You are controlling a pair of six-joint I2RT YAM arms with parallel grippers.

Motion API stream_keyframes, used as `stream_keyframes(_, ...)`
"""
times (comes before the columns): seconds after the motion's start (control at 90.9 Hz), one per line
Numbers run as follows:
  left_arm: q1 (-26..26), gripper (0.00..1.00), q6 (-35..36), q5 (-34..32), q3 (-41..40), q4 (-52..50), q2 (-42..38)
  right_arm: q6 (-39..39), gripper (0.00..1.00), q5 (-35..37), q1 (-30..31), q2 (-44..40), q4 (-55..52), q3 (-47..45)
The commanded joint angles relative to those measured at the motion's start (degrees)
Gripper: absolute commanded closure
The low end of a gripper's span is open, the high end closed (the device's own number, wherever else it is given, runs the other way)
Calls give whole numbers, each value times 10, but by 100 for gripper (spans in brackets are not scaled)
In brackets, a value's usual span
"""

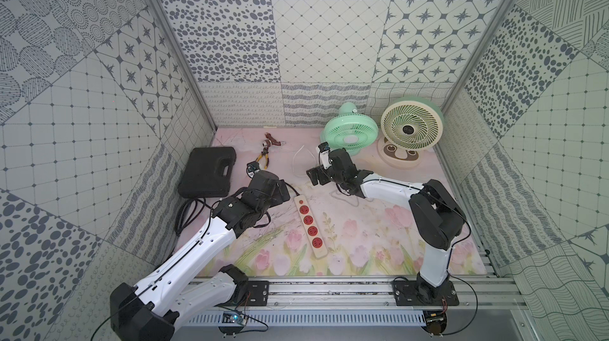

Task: Unplug the desk fan from the power strip
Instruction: Reset both arms

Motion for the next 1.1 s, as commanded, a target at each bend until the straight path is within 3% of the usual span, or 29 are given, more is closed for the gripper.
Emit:
stream_keyframes(0.0, 0, 1, 52, -113, -61, 103, -36, -28, 3, 47, 3, -81, 58, -80)
stream_keyframes(0.176, 4, 1, 103, -184, -144, 212, -64, -68, 3, 130, 1, -234, 82, -220)
stream_keyframes(0.374, 12, 1, 223, -228, -260, 412, -68, -96, 3, 234, -48, -438, 114, -375)
stream_keyframes(0.484, 37, 1, 275, -222, -299, 497, -51, -126, 3, 281, -101, -551, 162, -471)
stream_keyframes(0.616, 104, 1, 304, -160, -334, 583, 2, -98, 3, 291, -195, -642, 169, -538)
stream_keyframes(0.781, 135, 1, 344, -119, -353, 725, 114, -39, 3, 245, -291, -614, 202, -558)
stream_keyframes(0.869, 143, 1, 363, -116, -340, 770, 166, -28, 3, 222, -316, -561, 228, -552)
stream_keyframes(0.979, 170, 1, 367, -49, -339, 827, 200, -19, 3, 180, -342, -471, 274, -541)
stream_keyframes(1.09, 195, 1, 367, -1, -335, 823, 204, -34, 3, 173, -347, -381, 326, -523)
